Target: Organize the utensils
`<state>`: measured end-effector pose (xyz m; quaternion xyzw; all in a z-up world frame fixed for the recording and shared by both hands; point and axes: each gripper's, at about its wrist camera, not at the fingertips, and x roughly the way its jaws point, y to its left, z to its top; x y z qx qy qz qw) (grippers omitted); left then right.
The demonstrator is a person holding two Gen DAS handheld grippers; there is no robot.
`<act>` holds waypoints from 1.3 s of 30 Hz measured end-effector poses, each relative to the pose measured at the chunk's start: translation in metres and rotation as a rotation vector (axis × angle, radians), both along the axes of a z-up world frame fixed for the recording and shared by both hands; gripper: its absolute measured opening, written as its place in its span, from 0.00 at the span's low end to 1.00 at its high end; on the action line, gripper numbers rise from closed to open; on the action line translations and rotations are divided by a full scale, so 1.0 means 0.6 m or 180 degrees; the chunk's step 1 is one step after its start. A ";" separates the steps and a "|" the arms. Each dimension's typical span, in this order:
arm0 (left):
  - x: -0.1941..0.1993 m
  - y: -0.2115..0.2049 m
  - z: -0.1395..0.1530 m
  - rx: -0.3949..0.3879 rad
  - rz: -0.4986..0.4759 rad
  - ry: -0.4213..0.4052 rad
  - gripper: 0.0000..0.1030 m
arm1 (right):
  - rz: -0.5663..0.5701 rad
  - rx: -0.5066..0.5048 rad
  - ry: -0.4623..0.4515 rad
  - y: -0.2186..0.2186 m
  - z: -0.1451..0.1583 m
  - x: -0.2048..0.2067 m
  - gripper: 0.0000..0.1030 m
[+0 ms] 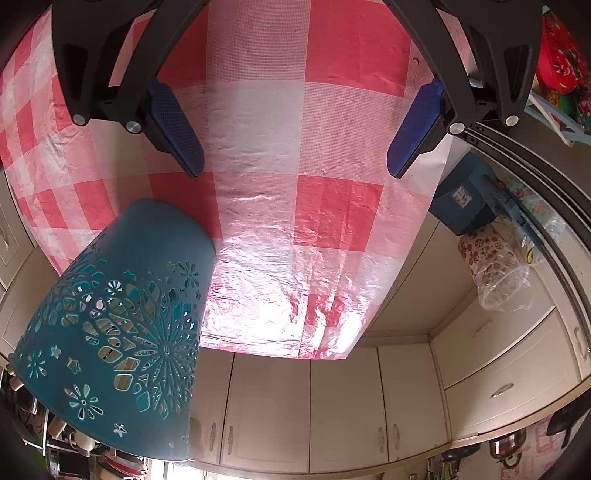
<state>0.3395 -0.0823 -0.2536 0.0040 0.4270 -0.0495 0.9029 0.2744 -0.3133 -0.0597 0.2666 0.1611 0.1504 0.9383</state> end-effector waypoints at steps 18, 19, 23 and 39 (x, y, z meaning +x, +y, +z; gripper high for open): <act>-0.001 0.011 0.001 -0.0126 -0.0009 -0.0036 0.93 | -0.0741 -0.0682 0.0106 0.085 -0.043 0.147 0.06; -0.001 0.011 0.001 -0.0128 -0.0007 -0.0035 0.93 | -0.0727 -0.0725 0.0118 0.087 -0.048 0.146 0.06; 0.000 0.010 0.000 -0.0125 0.0000 -0.0028 0.93 | -0.0580 -0.0866 0.0188 0.099 -0.061 0.140 0.06; 0.002 0.011 -0.001 -0.0088 0.0044 -0.0027 0.92 | -0.0464 -0.1474 0.0600 0.060 -0.161 -0.081 0.48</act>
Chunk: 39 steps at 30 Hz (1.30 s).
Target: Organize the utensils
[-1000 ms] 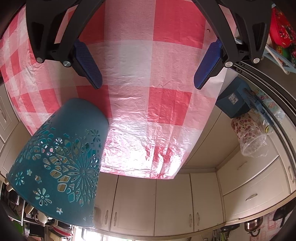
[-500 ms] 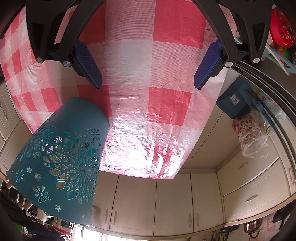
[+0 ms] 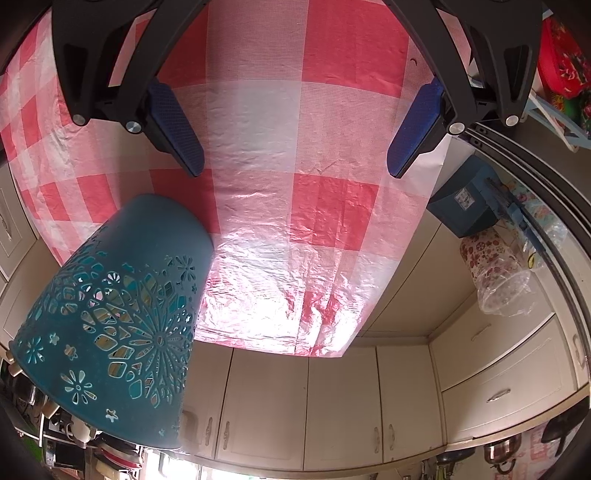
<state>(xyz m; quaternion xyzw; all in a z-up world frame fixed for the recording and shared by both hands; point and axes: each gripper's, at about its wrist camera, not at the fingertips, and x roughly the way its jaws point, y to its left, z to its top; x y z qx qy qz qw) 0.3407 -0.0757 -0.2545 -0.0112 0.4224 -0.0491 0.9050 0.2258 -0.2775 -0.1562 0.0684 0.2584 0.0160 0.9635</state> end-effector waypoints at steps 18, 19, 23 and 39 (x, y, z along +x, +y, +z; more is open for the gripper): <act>-0.174 0.008 0.170 0.0333 0.0013 -0.0257 0.93 | -0.0064 0.0078 0.0603 -0.009 0.005 -0.107 0.80; -0.186 0.008 0.182 0.0400 0.0031 -0.0266 0.93 | -0.0045 0.0084 0.0603 -0.005 0.014 -0.116 0.82; -0.245 0.018 0.236 0.0527 0.0133 -0.0425 0.93 | 0.0008 0.0106 0.0516 0.010 0.058 -0.162 0.90; -0.494 0.076 0.387 0.0214 0.0122 -0.0634 0.93 | -0.0106 0.0259 0.0418 0.052 0.189 -0.349 0.93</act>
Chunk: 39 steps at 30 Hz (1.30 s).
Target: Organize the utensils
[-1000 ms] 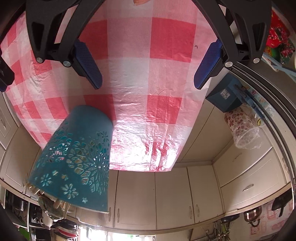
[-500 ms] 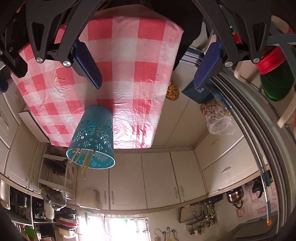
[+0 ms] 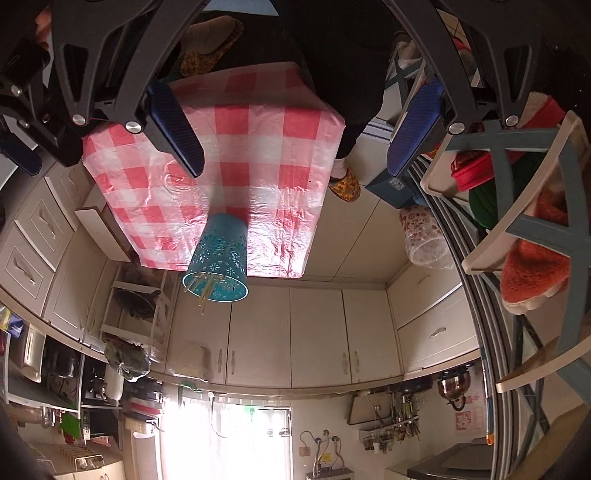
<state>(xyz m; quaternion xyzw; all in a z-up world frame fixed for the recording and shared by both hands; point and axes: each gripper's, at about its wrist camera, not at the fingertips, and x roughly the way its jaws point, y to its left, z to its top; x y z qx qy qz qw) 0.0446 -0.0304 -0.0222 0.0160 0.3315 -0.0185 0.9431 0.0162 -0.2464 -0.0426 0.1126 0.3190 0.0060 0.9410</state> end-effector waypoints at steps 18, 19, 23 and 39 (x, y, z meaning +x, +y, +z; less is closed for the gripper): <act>-0.096 0.029 0.050 0.0013 0.0074 -0.0297 0.93 | 0.0026 -0.0010 -0.0233 0.038 0.024 -0.089 0.93; -0.099 0.030 0.053 0.0015 0.0075 -0.0312 0.93 | 0.0030 -0.0015 -0.0241 0.039 0.025 -0.090 0.93; -0.107 0.032 0.057 0.0006 0.0091 -0.0349 0.93 | 0.0028 -0.0032 -0.0267 0.042 0.028 -0.096 0.93; -0.120 0.035 0.062 0.0008 0.0094 -0.0386 0.93 | 0.0030 -0.0084 -0.0333 0.055 0.035 -0.111 0.93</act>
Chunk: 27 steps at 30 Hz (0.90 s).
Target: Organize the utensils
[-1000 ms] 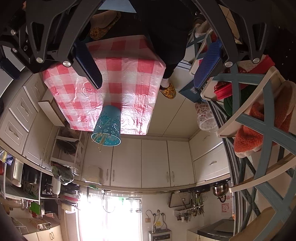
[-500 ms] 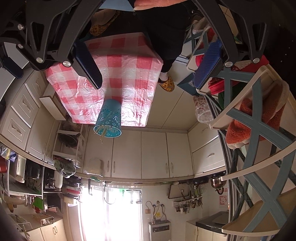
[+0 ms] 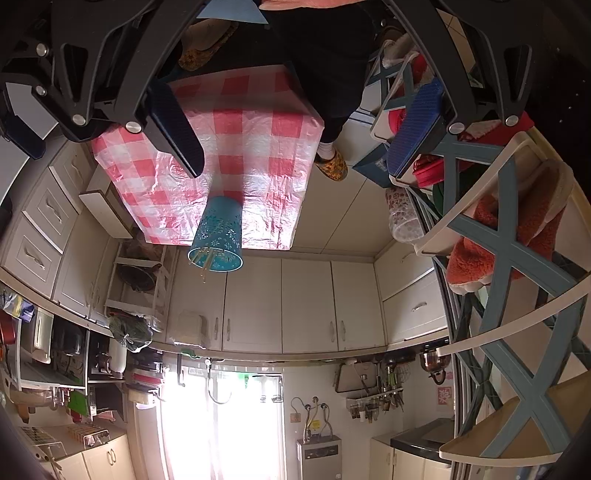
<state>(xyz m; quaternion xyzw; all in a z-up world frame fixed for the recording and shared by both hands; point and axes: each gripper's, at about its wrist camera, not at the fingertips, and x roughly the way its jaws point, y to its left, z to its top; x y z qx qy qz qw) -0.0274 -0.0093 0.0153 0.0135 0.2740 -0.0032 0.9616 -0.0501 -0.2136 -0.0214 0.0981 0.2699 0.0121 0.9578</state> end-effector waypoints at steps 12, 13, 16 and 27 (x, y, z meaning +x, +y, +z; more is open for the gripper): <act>-0.001 0.000 0.000 -0.0004 -0.0006 0.0005 0.93 | 0.0020 0.0009 0.0022 0.004 0.000 -0.002 0.93; -0.001 0.000 0.000 -0.0003 -0.0003 0.0002 0.93 | 0.0018 0.0008 0.0024 0.004 -0.001 -0.001 0.93; -0.001 0.000 0.000 -0.0004 -0.0008 0.0006 0.93 | 0.0025 0.0011 0.0032 0.006 -0.004 -0.001 0.93; -0.001 0.001 -0.001 -0.0006 -0.0007 0.0008 0.92 | 0.0048 0.0021 0.0051 0.008 -0.007 0.001 0.93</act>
